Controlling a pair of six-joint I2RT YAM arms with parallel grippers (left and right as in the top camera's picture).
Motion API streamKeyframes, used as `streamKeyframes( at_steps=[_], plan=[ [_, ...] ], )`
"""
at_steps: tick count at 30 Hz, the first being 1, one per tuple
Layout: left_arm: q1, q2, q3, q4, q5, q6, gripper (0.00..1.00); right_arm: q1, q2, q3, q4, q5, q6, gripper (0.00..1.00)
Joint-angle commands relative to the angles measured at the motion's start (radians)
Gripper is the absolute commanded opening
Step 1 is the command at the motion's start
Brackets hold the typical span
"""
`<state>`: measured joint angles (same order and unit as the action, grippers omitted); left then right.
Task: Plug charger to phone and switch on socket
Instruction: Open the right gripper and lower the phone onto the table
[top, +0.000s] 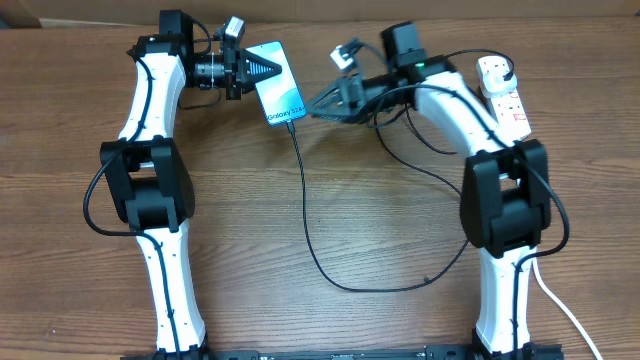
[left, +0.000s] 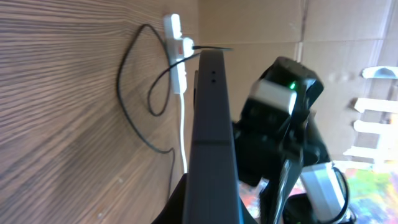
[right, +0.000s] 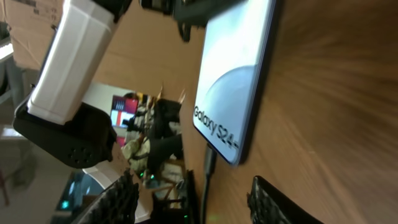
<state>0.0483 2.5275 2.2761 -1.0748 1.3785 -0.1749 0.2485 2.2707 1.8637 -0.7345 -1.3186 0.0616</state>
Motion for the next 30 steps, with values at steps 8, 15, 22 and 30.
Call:
streamKeyframes(
  at_steps=[8,15,22,30],
  plan=[
    [-0.002,-0.014,0.014,-0.291,-0.250,0.212,0.04,-0.036,-0.040,0.029,-0.067,0.212,-0.005,0.59],
    [-0.050,-0.014,0.014,-0.440,-0.435,0.452,0.04,-0.019,-0.040,0.029,-0.113,0.418,-0.005,0.59],
    [-0.087,-0.014,-0.036,-0.365,-0.513,0.466,0.04,-0.005,-0.040,0.029,-0.128,0.524,-0.005,0.59],
    [-0.089,-0.014,-0.143,-0.204,-0.513,0.329,0.04,-0.006,-0.040,0.028,-0.131,0.541,-0.005,0.59]
  ],
)
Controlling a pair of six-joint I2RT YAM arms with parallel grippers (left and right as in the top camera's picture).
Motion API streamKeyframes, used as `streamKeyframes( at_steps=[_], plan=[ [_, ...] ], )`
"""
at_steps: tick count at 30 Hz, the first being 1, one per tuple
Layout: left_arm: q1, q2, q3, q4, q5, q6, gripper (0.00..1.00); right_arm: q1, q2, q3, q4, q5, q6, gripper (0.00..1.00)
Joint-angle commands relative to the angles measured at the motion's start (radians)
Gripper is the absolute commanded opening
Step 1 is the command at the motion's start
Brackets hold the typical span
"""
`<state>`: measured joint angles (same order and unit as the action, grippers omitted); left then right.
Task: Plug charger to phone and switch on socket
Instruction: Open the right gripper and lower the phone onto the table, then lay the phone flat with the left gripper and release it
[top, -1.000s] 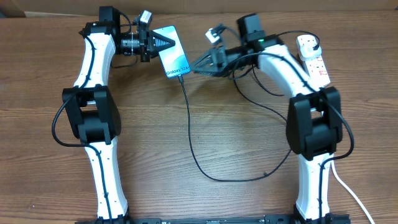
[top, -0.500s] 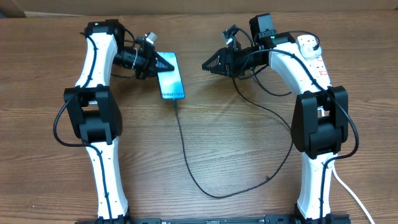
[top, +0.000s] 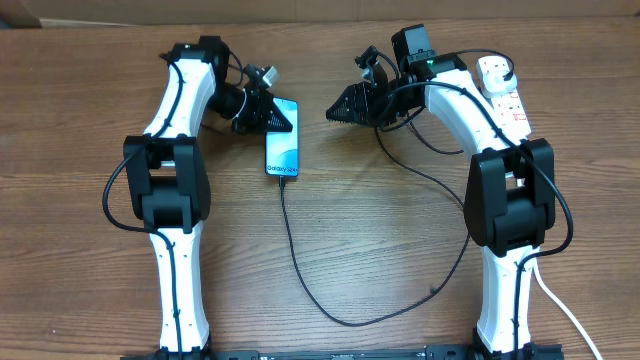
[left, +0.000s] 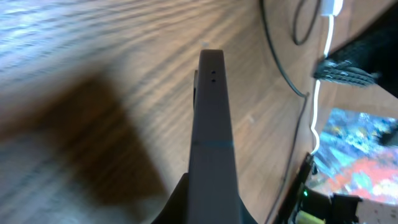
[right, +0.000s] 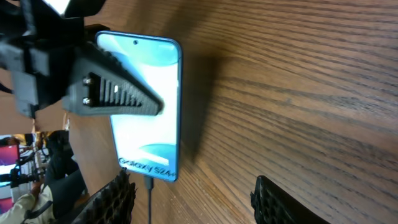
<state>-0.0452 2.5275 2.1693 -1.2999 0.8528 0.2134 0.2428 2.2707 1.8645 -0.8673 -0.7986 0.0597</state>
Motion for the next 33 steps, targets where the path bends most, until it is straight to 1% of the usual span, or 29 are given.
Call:
streamKeyframes(
  at_steps=[1,6,14,19,21,23,29,33],
  plan=[
    [0.005,-0.014,-0.048,0.035,0.014,-0.071,0.04,0.000,-0.040,0.027,0.002,0.021,-0.003,0.59],
    [0.005,-0.014,-0.080,0.068,0.038,-0.080,0.04,0.004,-0.040,0.027,0.002,0.024,-0.003,0.62],
    [0.000,-0.014,-0.080,0.074,0.034,-0.099,0.05,0.005,-0.040,0.027,0.003,0.025,-0.003,0.63],
    [-0.006,-0.014,-0.080,0.077,0.026,-0.099,0.09,0.005,-0.040,0.027,0.003,0.024,-0.003,0.63],
    [-0.008,-0.014,-0.080,0.079,0.026,-0.099,0.14,0.005,-0.040,0.027,0.002,0.024,-0.003,0.63],
    [-0.010,-0.014,-0.080,0.082,0.024,-0.099,0.16,0.005,-0.040,0.027,0.002,0.024,-0.003,0.63],
    [-0.011,-0.014,-0.080,0.084,-0.079,-0.160,0.17,0.005,-0.040,0.027,0.000,0.024,-0.003,0.63],
    [-0.011,-0.014,-0.080,0.082,-0.106,-0.174,0.18,0.005,-0.040,0.027,0.001,0.024,-0.003,0.63]
  ],
)
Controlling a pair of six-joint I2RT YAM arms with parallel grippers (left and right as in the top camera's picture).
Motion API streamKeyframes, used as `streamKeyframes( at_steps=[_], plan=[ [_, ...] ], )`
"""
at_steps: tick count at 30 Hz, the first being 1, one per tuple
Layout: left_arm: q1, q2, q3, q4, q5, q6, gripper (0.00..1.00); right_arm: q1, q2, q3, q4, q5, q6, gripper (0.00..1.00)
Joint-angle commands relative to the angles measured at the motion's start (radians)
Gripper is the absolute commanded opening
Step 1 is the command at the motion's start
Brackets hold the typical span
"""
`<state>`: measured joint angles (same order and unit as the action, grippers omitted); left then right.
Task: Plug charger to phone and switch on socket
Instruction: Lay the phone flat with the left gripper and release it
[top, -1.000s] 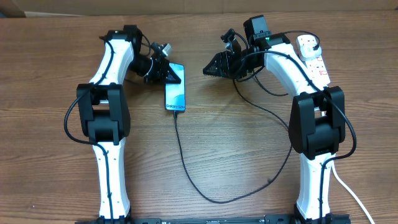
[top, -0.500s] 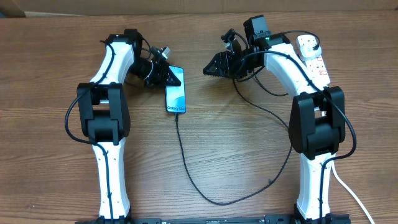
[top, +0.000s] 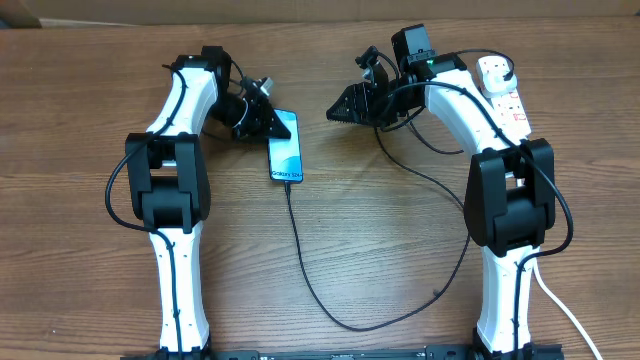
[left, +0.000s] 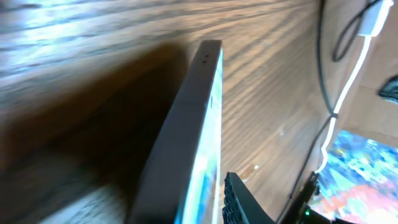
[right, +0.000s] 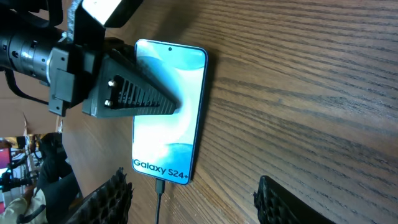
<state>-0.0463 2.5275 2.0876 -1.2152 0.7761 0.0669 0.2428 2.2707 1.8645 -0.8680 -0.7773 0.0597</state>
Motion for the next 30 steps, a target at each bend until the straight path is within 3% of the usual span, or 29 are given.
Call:
streamKeyframes(
  at_steps=[1,12,25,30],
  plan=[
    [-0.010,-0.014,0.002,-0.003,-0.030,-0.027,0.18,0.005,-0.040,0.027,0.002,0.003,-0.003,0.63],
    [-0.009,-0.014,0.002,0.000,-0.241,-0.128,0.24,0.005,-0.040,0.027,0.000,0.003,-0.003,0.66],
    [-0.009,-0.014,0.002,0.000,-0.548,-0.306,0.24,0.005,-0.040,0.027,0.001,0.003,-0.003,0.67],
    [-0.010,-0.014,0.002,0.002,-0.577,-0.327,0.34,0.005,-0.040,0.027,0.001,0.003,-0.003,0.67]
  ],
)
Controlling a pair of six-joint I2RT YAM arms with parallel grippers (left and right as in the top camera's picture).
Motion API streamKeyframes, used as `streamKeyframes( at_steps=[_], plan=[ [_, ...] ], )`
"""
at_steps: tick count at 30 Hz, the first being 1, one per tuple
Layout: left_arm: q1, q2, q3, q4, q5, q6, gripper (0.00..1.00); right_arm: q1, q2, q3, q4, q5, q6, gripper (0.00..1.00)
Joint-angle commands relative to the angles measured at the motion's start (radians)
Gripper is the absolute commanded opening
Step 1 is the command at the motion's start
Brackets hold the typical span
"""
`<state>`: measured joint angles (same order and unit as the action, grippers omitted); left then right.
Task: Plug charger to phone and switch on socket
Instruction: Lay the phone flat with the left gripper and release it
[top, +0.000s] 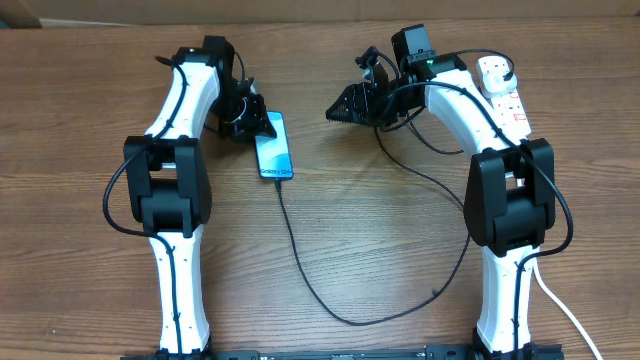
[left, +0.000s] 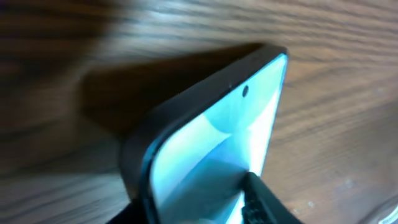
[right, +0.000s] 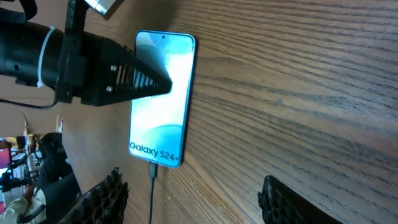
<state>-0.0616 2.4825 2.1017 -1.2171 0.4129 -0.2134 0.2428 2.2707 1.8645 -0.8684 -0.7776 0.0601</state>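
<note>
The phone (top: 272, 148) lies screen up on the wood with its display lit (right: 158, 99). The black charger cable (top: 300, 260) is plugged into its near end (right: 153, 171). My left gripper (top: 255, 125) is at the phone's far end, jaws slightly parted, with one finger (left: 267, 199) over the screen (left: 217, 137). My right gripper (top: 335, 108) hovers open to the phone's right, holding nothing (right: 191, 180). The white power strip (top: 503, 95) lies at the far right; its switch is too small to read.
The cable loops toward the table's front edge, then runs back up under the right arm to the power strip. A white mains lead (top: 560, 305) trails off the front right. A cardboard wall (top: 330, 8) borders the back.
The phone has shifted a little left and lies flatter, showing more of its screen to the left wrist camera. The left gripper has moved left with it. The right arm has not moved.
At first my left gripper held the phone up on edge at the back, cable plugged in, with the open right gripper at its lower end. Then the phone was lower and the right gripper farther right. Then it tipped screen up, and now lies nearly flat.
</note>
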Motion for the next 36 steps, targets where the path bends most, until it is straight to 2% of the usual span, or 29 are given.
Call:
streamKeyframes(
  at_steps=[1,8,10,13,14,18,24,26,28,36],
  plan=[
    [0.006,0.031,-0.012,0.004,-0.214,-0.046,0.35,0.005,-0.040,0.027,0.002,0.003,-0.004,0.67],
    [0.006,0.031,-0.012,0.003,-0.213,-0.046,0.36,0.005,-0.040,0.027,0.001,0.003,-0.004,0.67],
    [0.006,0.031,-0.012,0.003,-0.213,-0.046,0.44,0.005,-0.040,0.027,0.001,0.003,-0.004,0.67],
    [0.006,0.031,-0.012,-0.002,-0.213,-0.046,0.47,0.005,-0.040,0.027,0.002,0.003,-0.003,0.67],
    [0.006,0.031,-0.012,-0.005,-0.212,-0.046,0.51,0.005,-0.040,0.027,0.002,0.003,-0.004,0.67],
    [0.006,0.031,-0.012,-0.008,-0.212,-0.046,0.53,0.005,-0.040,0.027,0.000,0.003,-0.004,0.67],
    [0.006,0.031,-0.012,-0.007,-0.211,-0.046,0.51,0.005,-0.040,0.027,-0.002,0.003,-0.004,0.67],
    [0.007,0.031,-0.012,-0.006,-0.223,-0.047,0.39,0.005,-0.040,0.027,-0.002,0.003,-0.004,0.67],
    [0.015,0.023,-0.002,-0.019,-0.233,-0.066,0.35,0.005,-0.040,0.027,-0.004,0.003,-0.003,0.67],
    [0.057,-0.090,0.252,-0.212,-0.233,-0.082,0.37,-0.009,-0.106,0.029,-0.030,0.013,0.026,0.65]
  ],
)
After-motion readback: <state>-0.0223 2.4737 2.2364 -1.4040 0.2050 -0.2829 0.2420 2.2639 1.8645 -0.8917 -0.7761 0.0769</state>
